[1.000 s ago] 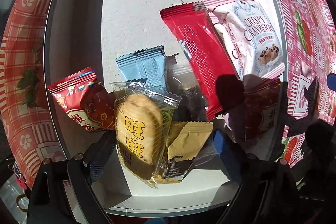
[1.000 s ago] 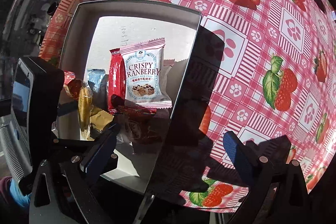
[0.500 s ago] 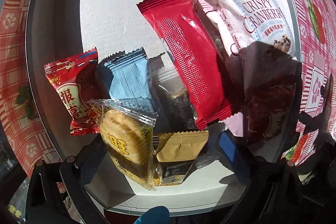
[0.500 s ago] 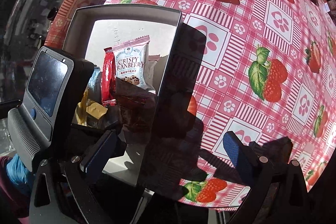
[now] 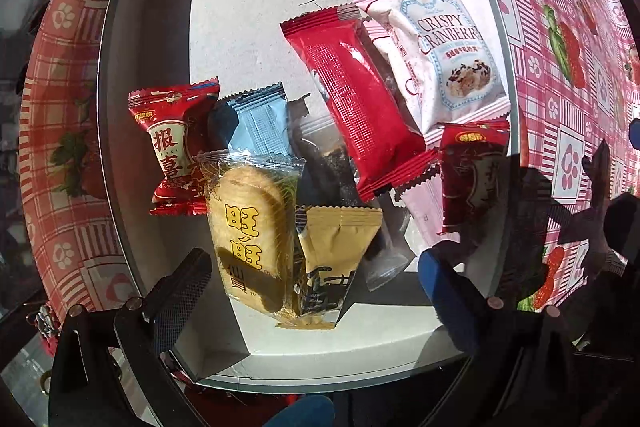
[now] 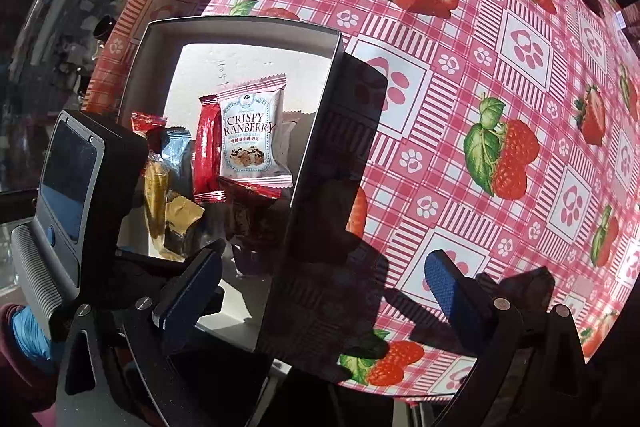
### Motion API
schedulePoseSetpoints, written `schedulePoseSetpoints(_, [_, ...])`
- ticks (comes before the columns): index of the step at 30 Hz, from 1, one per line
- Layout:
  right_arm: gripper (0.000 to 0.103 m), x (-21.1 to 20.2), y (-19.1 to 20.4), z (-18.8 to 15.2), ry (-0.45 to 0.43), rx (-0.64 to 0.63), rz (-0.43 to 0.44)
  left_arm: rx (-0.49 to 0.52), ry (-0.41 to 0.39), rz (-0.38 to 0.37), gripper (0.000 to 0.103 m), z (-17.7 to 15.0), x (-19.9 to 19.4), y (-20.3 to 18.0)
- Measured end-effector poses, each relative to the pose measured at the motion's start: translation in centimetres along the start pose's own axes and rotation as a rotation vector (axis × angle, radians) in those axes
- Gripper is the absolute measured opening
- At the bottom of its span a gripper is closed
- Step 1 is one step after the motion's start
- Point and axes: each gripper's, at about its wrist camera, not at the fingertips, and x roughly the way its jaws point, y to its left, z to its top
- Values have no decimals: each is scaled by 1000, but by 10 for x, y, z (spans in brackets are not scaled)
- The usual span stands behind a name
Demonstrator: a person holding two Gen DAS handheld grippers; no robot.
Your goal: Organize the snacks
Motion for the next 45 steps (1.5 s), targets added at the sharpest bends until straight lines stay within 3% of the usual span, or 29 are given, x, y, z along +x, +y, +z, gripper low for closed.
schedulePoseSetpoints(4, [102, -2, 4, 0, -3, -18, 0, 47, -92, 34, 103, -3, -26, 5])
schedulePoseSetpoints(10, [102, -2, 17, 4, -4, -59, -5, 111, -160, 121, 103, -8, -49, 0])
schedulePoseSetpoints(21, [102, -5, 24, 11, -15, -66, 3, 119, -190, 146, 103, -35, -72, -8])
schedulePoseSetpoints(27, [102, -2, 32, 10, -14, -90, 0, 115, -190, 153, 103, -38, -80, -21])
schedulePoseSetpoints(45, [102, 2, 48, 13, -5, -158, -8, 110, -168, 148, 103, -40, -76, -8])
